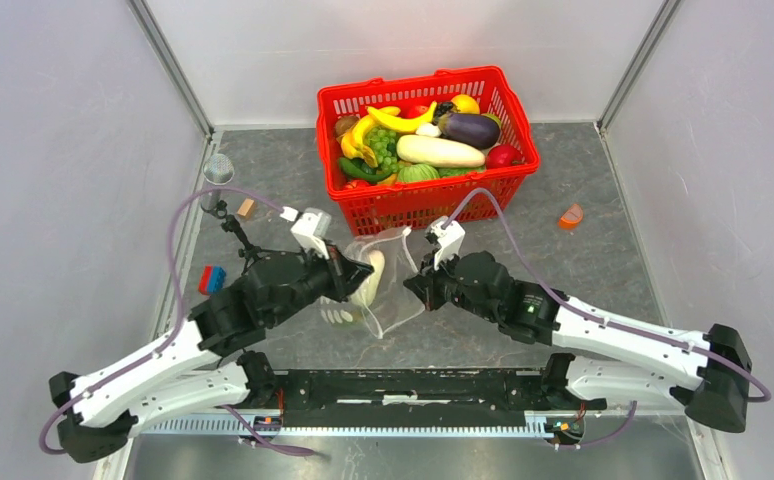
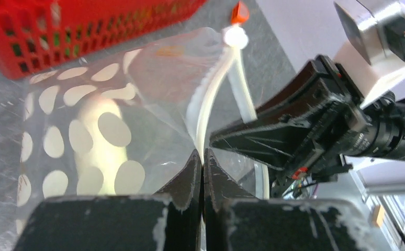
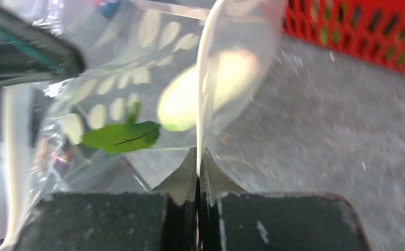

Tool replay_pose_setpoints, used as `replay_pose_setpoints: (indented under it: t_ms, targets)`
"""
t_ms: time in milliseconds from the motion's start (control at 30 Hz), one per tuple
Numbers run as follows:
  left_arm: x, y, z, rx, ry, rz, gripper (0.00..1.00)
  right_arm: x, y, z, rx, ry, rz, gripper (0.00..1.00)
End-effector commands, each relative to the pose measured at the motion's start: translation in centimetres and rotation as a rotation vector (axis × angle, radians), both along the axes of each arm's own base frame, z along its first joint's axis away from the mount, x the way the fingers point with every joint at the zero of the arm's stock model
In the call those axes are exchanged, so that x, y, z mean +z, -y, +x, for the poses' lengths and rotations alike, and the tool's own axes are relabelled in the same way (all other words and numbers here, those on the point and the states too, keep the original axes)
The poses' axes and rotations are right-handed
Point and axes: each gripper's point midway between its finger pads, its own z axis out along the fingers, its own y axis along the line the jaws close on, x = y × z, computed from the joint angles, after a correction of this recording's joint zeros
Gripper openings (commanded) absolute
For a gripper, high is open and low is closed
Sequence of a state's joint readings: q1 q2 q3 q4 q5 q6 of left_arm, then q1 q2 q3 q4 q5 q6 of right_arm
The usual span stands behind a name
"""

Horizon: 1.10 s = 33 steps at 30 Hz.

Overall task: Place the food in the zip-top bag and seal the zipper
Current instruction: Adjust the zipper food storage bag at the center of the board.

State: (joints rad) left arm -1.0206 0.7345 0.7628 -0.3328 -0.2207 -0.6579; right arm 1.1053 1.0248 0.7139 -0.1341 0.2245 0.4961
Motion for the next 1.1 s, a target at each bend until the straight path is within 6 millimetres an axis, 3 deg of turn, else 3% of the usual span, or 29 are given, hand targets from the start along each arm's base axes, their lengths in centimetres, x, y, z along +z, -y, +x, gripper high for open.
replay_pose_setpoints:
  t_ms: [0,67,133,233,267,333,500,533,700,767,833,900,967,1067]
  targets:
    - [4.6,-4.2,1.1,0.132,0.112,0.05,0.02,11.1,-2.8,-0.8,0.136,0.204,0.299,0.0]
    - [3.3,-5.0,1.4,0.161,0.086,0.137,0.02,11.3,-3.4,-1.3,0.191,0.224,0.298,0.0]
    - [3.2,-4.5,1.0,0.13,0.056,0.155,0.02,8.8,-3.9,-0.8,0.19,0.151,0.139,0.0]
    - [5.3,-3.8,-0.1,0.069,0.051,0.083,0.02,9.1,-5.0,-1.6,0.262,0.145,0.146,0.0]
    - [6.5,-3.4,-0.7,0.026,0.061,0.054,0.02,9.2,-5.5,-2.5,0.326,0.154,0.178,0.0]
    - [9.0,-3.0,-1.8,-0.039,0.069,0.016,0.02,8.3,-5.8,-2.3,0.35,0.125,0.128,0.03]
    - [10.0,-2.0,-4.0,-0.171,0.015,0.043,0.02,8.1,-6.8,-1.9,0.412,0.116,0.102,0.06]
    - [9.5,-2.0,-3.8,-0.162,0.012,0.049,0.02,7.5,-6.8,-1.5,0.405,0.11,0.104,0.07]
    - [2.1,-3.5,-0.7,0.035,-0.06,0.212,0.02,2.0,-4.8,3.0,0.251,0.043,0.013,0.13]
    - [-0.6,-3.7,-0.1,0.081,-0.09,0.245,0.02,-0.1,-4.4,3.9,0.228,0.011,-0.018,0.14]
    - [-2.1,-3.6,0.2,0.109,-0.106,0.238,0.02,-1.5,-4.6,4.0,0.249,-0.046,-0.05,0.14]
    - [-2.4,-3.3,0.3,0.115,-0.104,0.212,0.02,-1.6,-4.8,4.1,0.262,-0.053,-0.068,0.19]
    - [-2.2,-3.3,0.7,0.128,-0.085,0.197,0.02,-0.7,-4.8,4.3,0.255,-0.019,-0.046,0.32]
    - [-1.3,-3.9,1.2,0.158,-0.051,0.202,0.02,3.2,-4.5,4.6,0.246,0.082,0.011,0.57]
